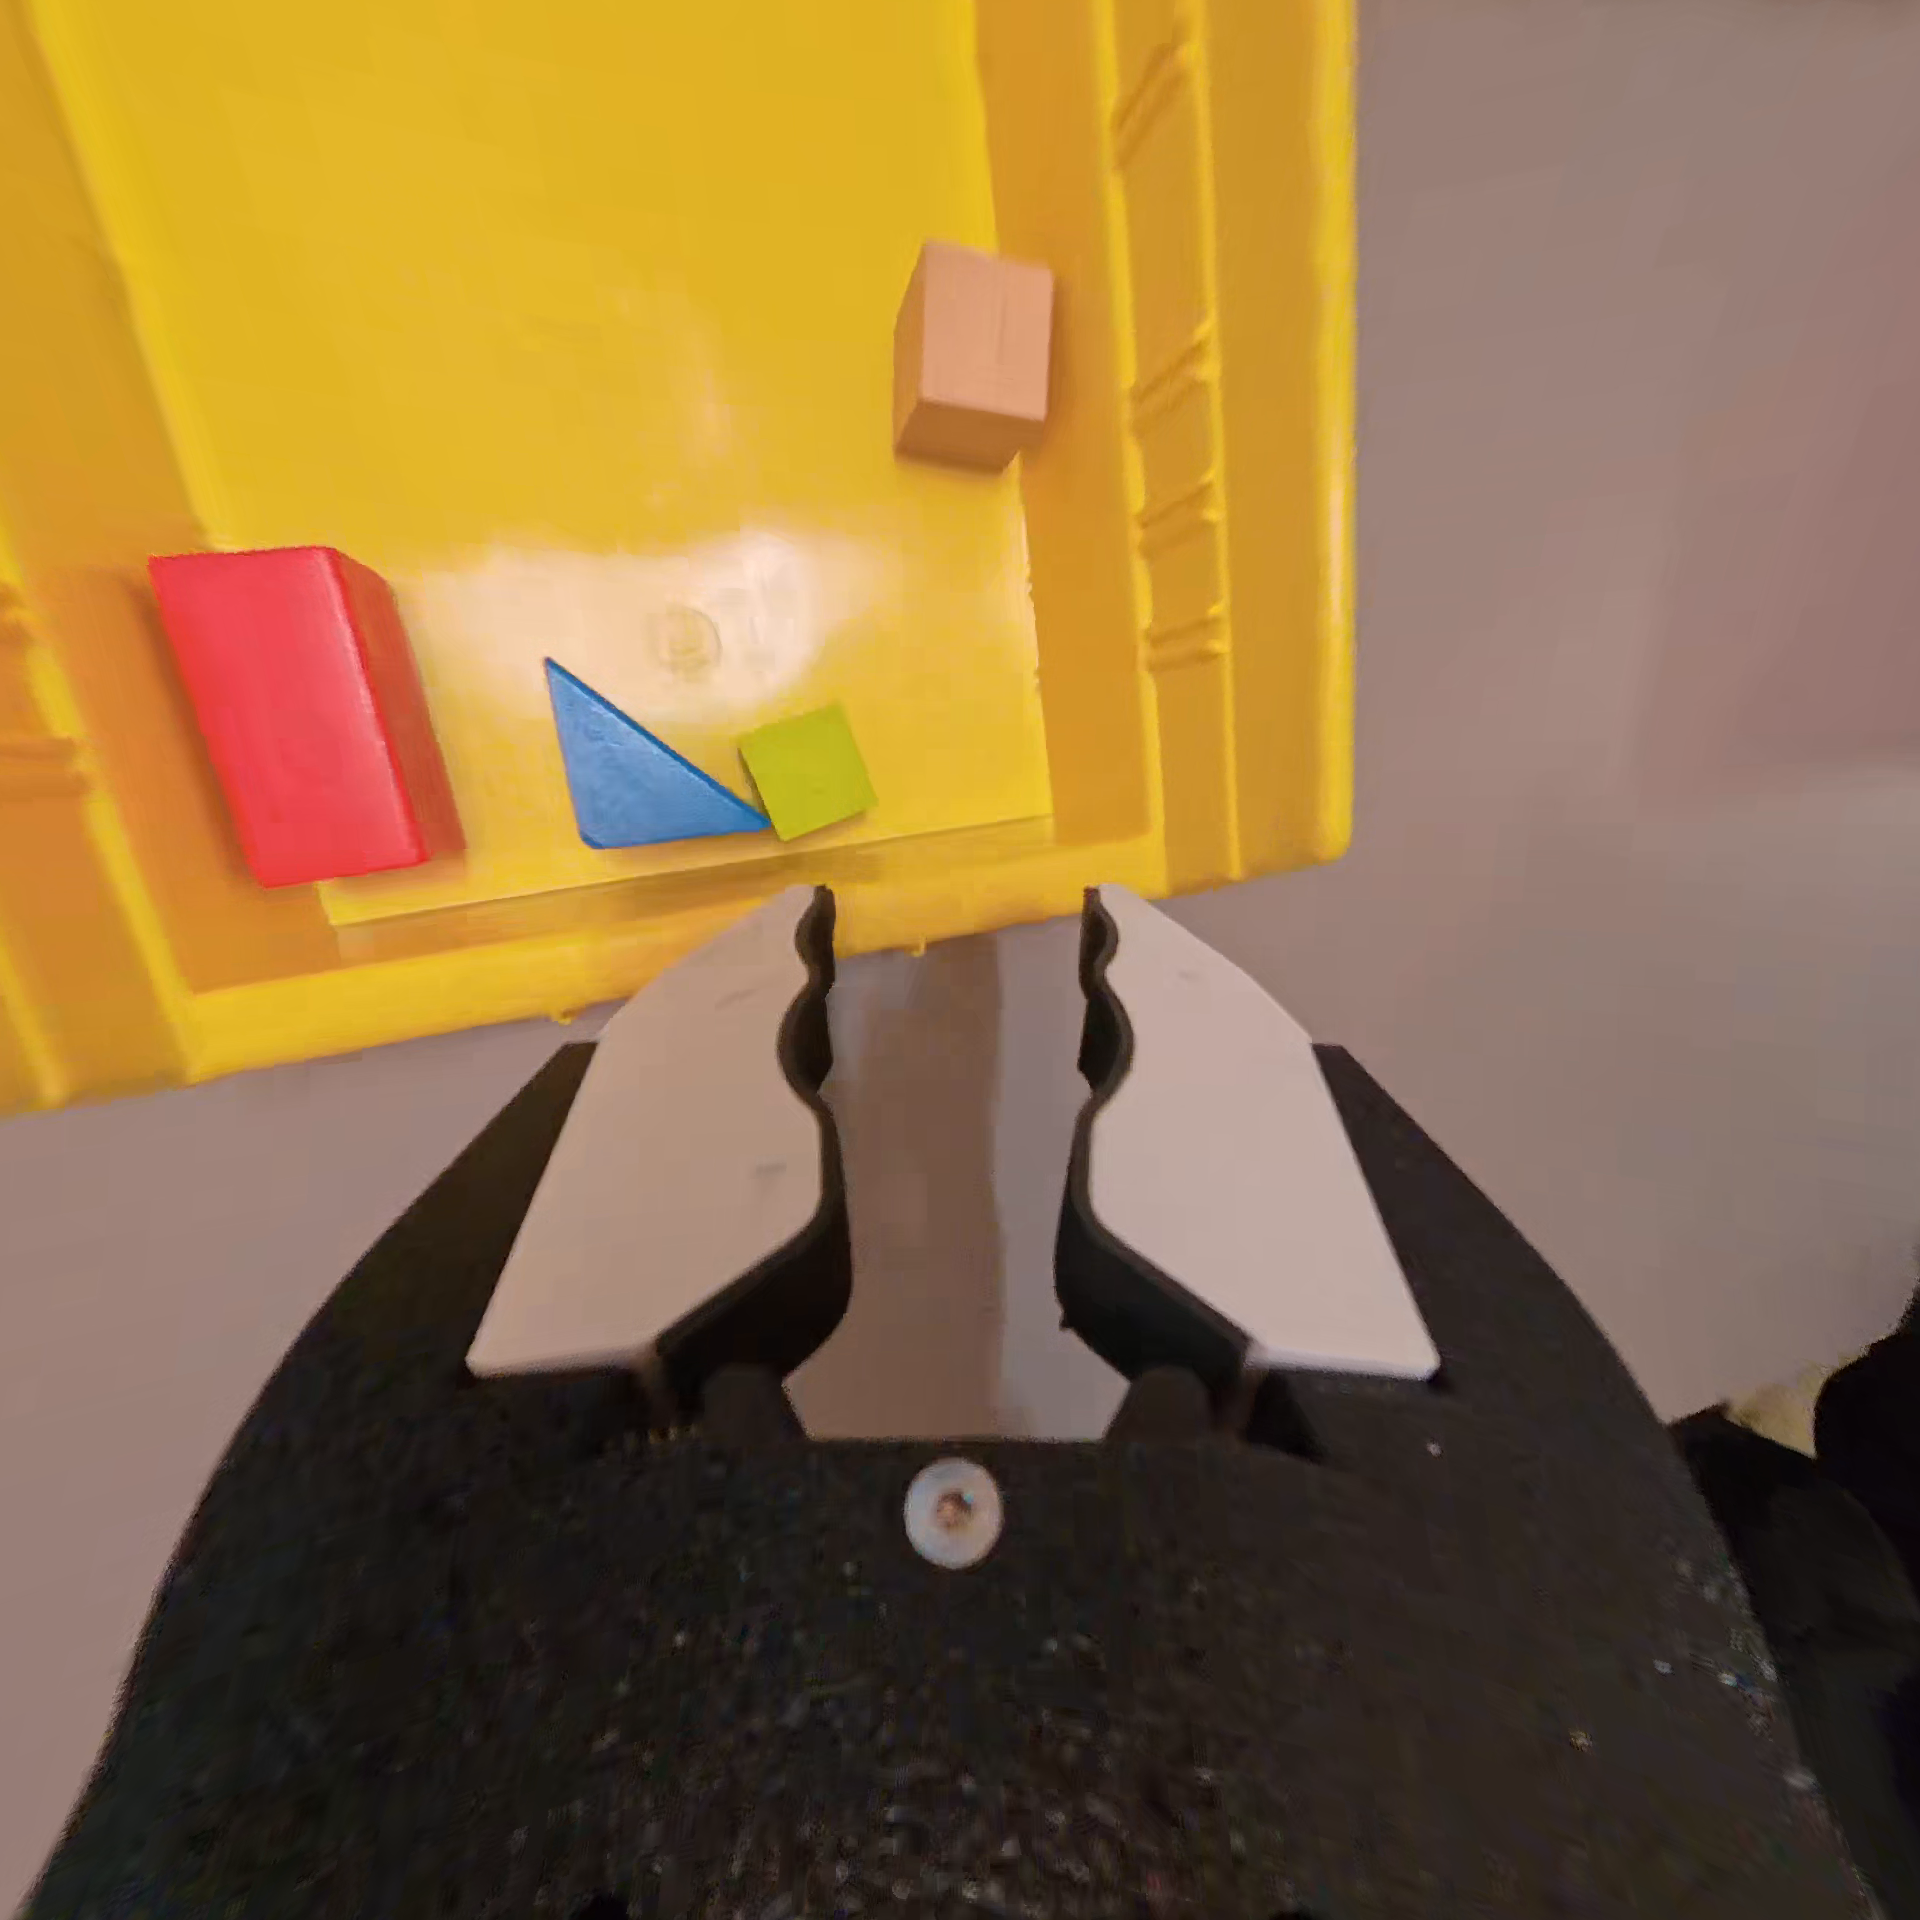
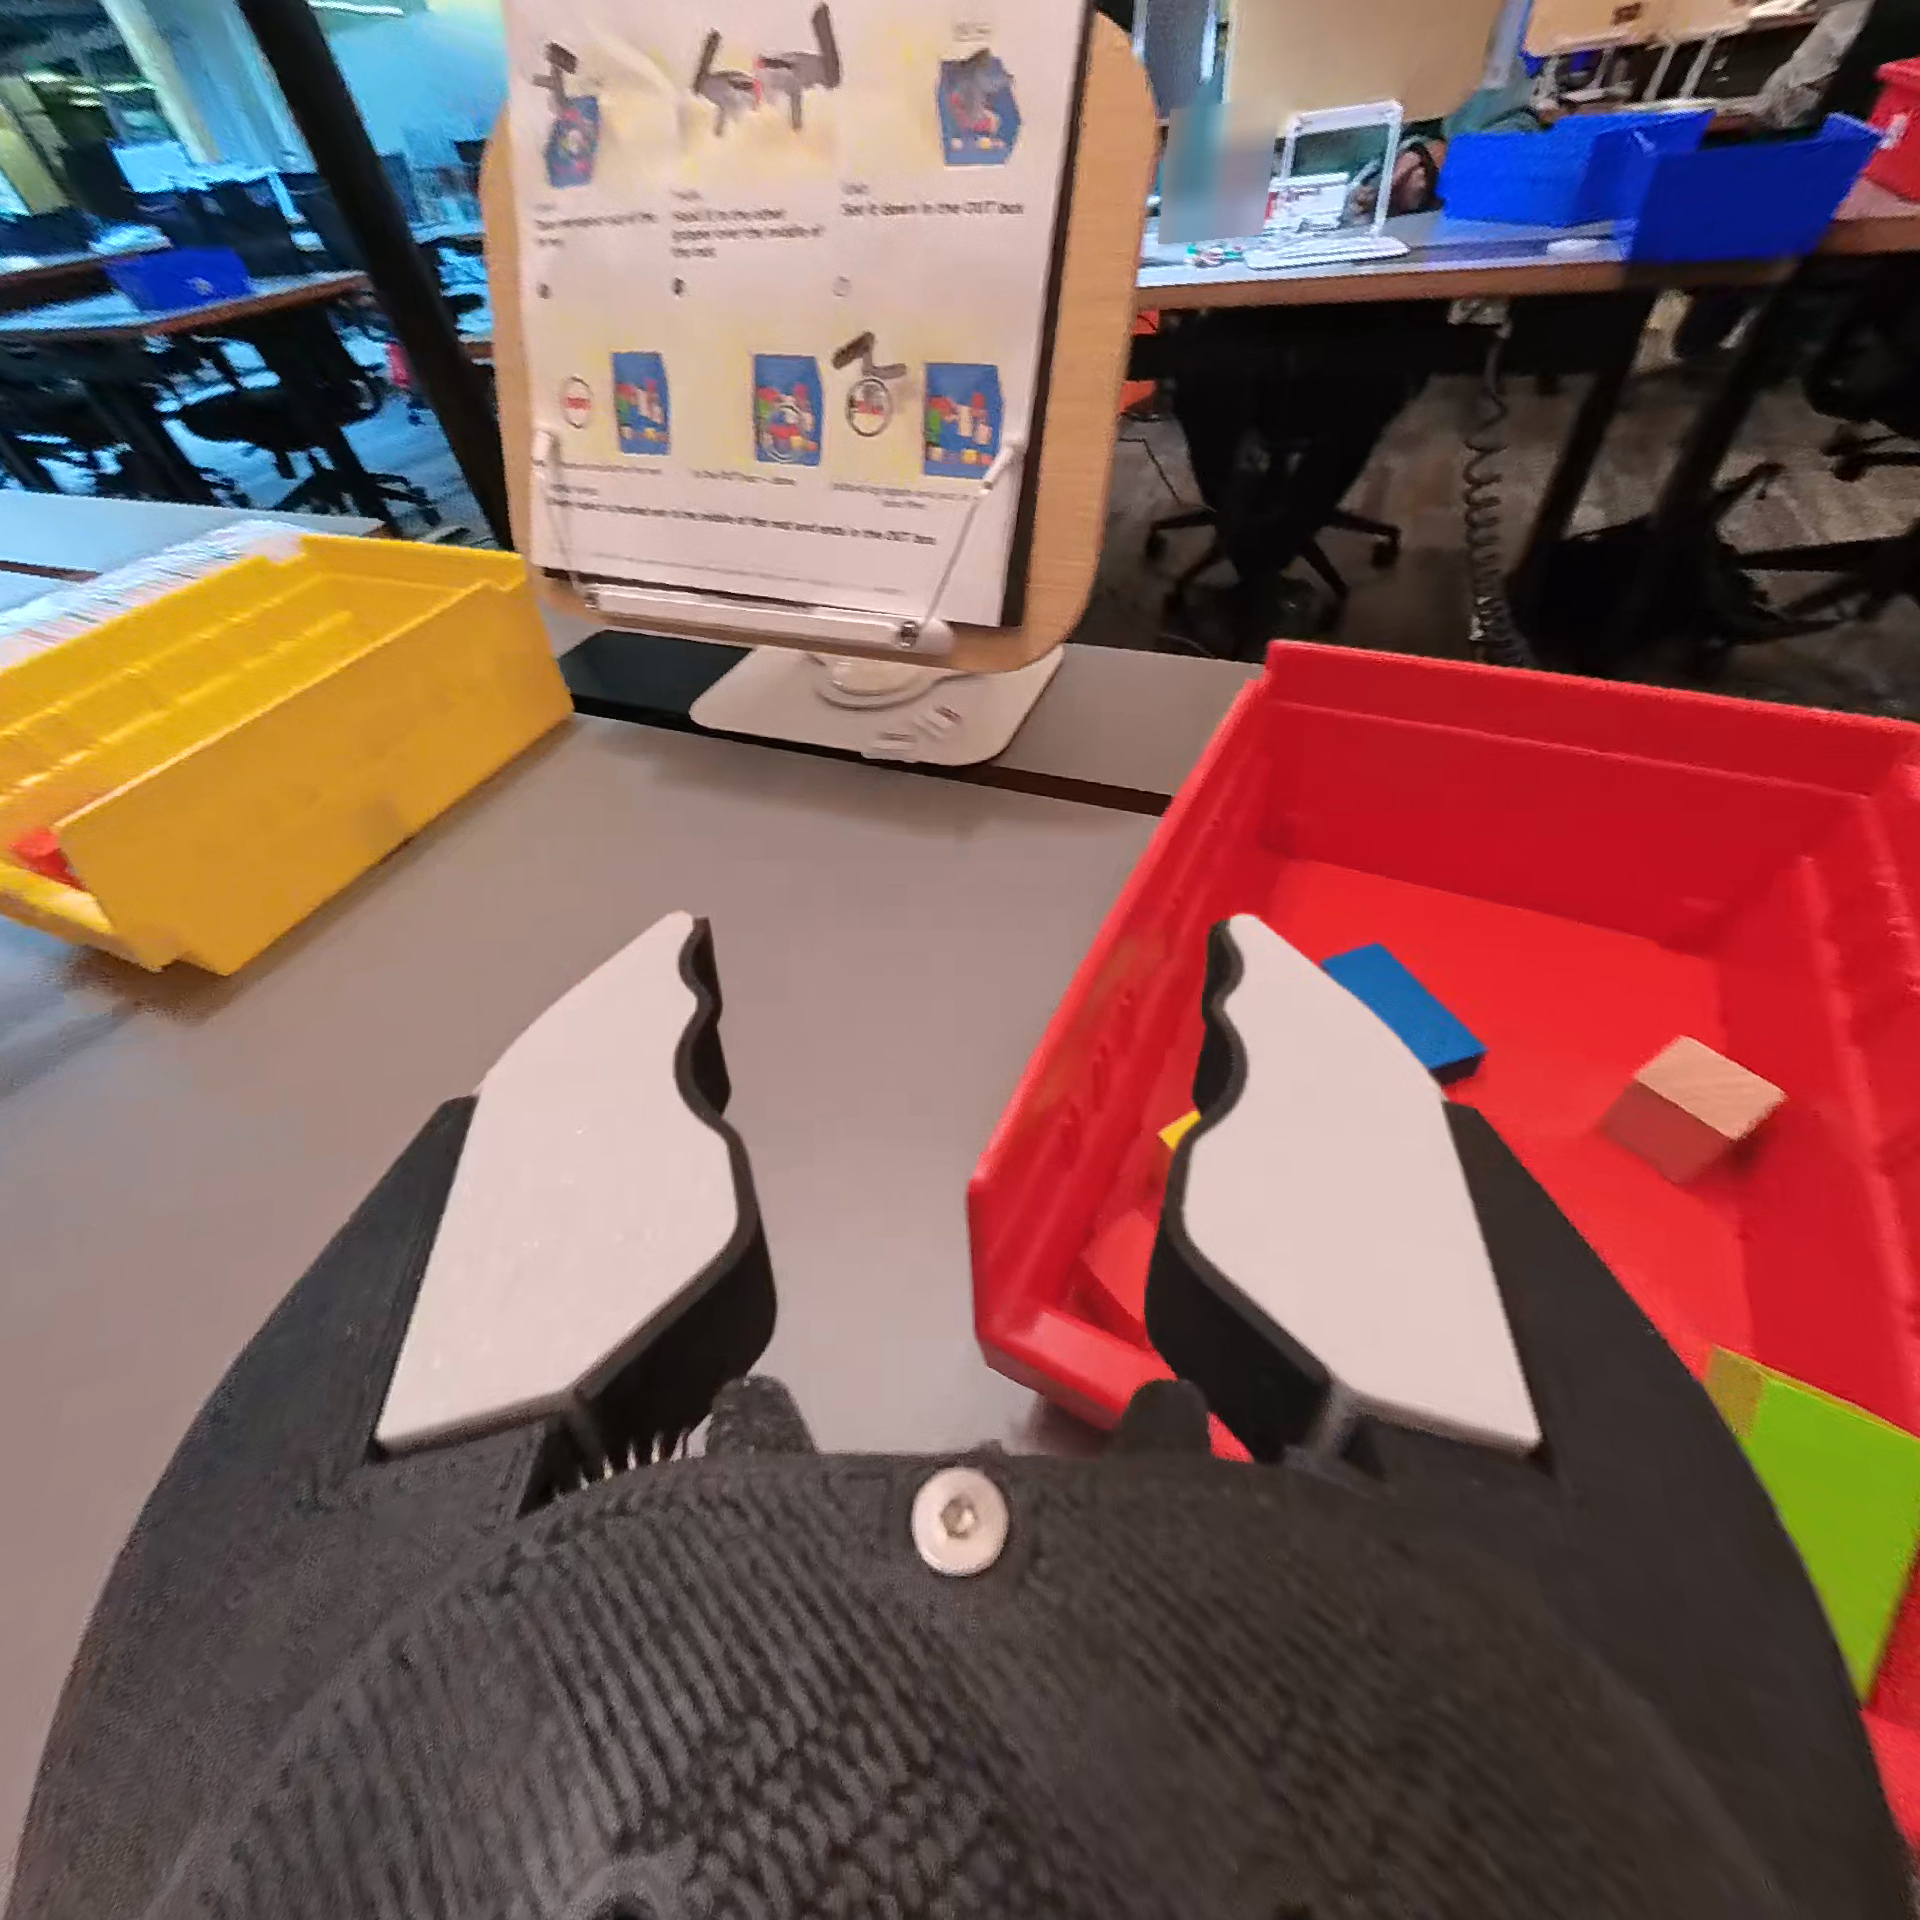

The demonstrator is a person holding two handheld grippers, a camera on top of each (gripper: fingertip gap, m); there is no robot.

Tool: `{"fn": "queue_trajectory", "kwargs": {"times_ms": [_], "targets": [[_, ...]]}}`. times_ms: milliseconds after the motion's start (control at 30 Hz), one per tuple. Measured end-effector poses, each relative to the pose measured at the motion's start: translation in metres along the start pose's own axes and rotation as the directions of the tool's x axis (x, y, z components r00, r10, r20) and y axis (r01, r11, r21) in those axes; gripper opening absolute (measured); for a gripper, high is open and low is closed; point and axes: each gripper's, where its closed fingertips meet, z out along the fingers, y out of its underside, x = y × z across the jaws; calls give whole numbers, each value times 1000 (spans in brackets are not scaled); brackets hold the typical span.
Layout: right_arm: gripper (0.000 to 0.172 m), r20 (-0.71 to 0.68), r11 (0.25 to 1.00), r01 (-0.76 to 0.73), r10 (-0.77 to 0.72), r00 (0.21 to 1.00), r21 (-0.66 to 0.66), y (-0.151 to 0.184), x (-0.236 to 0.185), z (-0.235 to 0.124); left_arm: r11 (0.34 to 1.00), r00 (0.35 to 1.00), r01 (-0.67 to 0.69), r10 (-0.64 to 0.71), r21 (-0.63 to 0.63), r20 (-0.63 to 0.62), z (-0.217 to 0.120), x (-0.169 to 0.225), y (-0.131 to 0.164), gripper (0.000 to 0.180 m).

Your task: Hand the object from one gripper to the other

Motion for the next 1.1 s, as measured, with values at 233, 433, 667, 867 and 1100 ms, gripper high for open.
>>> {"fn": "queue_trajectory", "kwargs": {"times_ms": [233, 433, 667, 867, 1100], "targets": [[90, 65, 1000, 4, -4, 998, 7, -1, -9, -5, 970, 991, 88, -63, -226, 118, 41, -11, -5, 49], [87, 120, 994, -79, 69, 990, 81, -14, -9, -13, 951, 974, 156, -103, -266, 201, 55, -20, -7, 50], [87, 135, 989, -113, 99, 986, 100, -17, -7, -15, 944, 948, 157, -62, -291, 312, 58, -29, -5, 50], [86, 139, 988, -120, 105, 985, 102, -17, -7, -16, 930, 942, 197, -92, -312, 322, 68, -33, 1, 50], [86, 143, 988, -120, 105, 984, 98, -16, -9, -14, 928, 930, 223, -111, -297, 352, 67, -40, 1, 38]]}}
